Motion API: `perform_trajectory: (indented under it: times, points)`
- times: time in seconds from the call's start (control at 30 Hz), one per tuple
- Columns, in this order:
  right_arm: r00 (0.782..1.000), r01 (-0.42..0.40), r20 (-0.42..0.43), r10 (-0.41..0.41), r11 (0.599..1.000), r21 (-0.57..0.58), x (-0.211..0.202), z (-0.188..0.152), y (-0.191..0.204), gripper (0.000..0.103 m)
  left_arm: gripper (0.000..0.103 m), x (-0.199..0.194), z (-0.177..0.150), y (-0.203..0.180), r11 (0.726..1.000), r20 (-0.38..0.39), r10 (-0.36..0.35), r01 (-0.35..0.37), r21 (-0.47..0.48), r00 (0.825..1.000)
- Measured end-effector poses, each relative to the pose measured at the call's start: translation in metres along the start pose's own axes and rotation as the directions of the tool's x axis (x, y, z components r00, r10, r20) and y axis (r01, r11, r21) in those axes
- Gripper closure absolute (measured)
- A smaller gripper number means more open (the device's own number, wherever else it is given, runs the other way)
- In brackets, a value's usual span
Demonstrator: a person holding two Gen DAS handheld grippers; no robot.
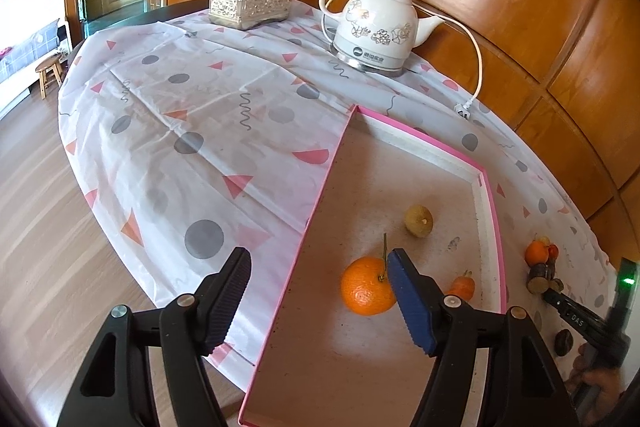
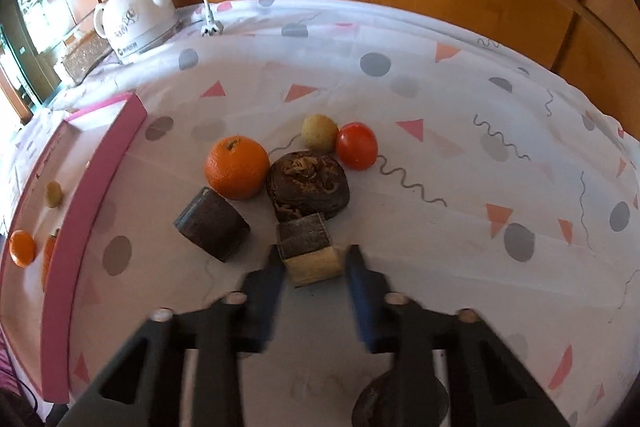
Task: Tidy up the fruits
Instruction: 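Grasp the cut dark-skinned white vegetable piece with the right gripper and lift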
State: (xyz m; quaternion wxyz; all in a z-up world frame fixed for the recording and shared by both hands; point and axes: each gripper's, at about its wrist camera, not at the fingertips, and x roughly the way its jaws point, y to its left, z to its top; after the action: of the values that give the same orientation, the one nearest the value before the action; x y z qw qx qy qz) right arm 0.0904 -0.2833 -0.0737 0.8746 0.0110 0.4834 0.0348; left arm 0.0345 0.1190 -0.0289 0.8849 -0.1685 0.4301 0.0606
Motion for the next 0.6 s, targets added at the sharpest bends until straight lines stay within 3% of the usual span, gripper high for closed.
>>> perform_trajectory:
  times: [0.23, 0.6]
  points:
    - [0.999, 0.001, 0.036, 0.000, 1.000, -0.008, -0.020, -0.009, 0.001, 0.075, 0.032, 0.002, 0.000, 0.001, 1.000, -0.003, 0.005, -0.005, -0.004, 1.000]
    - [0.992, -0.097, 0.075, 0.098, 0.995, -0.012, -0.052, -0.019, 0.020, 0.075, 0.032, -0.003, -0.001, 0.004, 1.000, 0.003, 0.005, -0.005, -0.018, 1.000]
